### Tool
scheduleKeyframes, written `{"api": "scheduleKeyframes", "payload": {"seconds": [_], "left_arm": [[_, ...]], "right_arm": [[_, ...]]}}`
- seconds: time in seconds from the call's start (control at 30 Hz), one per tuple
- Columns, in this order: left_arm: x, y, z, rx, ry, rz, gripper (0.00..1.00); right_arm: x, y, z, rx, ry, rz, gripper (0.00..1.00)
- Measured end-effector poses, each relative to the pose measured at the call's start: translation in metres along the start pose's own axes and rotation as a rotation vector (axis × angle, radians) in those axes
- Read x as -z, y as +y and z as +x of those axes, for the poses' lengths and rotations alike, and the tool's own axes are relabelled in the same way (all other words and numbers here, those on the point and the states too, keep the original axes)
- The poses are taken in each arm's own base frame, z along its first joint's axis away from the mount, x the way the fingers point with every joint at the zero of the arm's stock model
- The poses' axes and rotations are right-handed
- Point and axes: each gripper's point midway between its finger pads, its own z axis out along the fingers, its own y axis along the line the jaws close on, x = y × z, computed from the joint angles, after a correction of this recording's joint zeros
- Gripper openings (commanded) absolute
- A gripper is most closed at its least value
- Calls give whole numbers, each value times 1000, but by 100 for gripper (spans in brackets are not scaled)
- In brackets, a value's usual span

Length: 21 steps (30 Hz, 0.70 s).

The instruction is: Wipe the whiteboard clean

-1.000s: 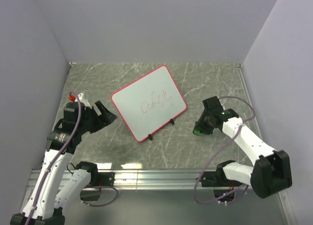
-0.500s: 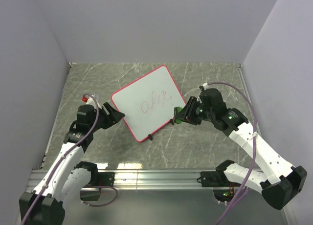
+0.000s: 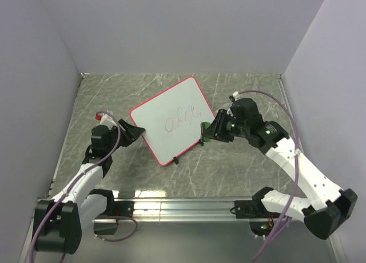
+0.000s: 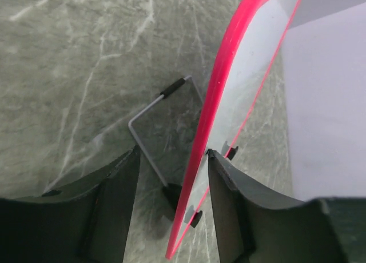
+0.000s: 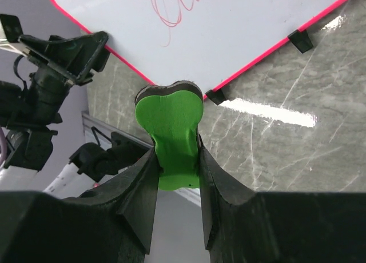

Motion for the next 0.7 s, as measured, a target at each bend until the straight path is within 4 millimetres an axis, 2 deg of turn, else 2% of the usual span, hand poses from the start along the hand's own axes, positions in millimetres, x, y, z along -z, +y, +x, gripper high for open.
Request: {"api": "scheduleKeyframes", "payload": {"seconds": [0.07, 0.27, 0.43, 0.47, 0.53, 0.57, 0.7], "left_arm": [[-3, -2, 2, -1, 5, 32, 49], [-11, -9, 9, 17, 20, 123, 47], [-13, -13, 11, 20, 17, 166, 40], [-13, -14, 11, 21, 18, 172, 32], [-14, -16, 11, 20, 24, 187, 25], [-15, -17, 12, 18, 27, 193, 18], [-17, -26, 11, 1, 46, 240, 13]], "right_arm": [[-11, -1, 1, 13, 23, 16, 0], [-64, 1, 4, 50, 115, 83, 0], [-98, 27, -6, 97, 129, 75, 0], [-104, 33, -9, 103, 126, 73, 0], [-114, 44, -14, 115, 120, 59, 0], [-119, 50, -17, 121, 118, 55, 0], [-141, 70, -26, 143, 97, 46, 0]]}}
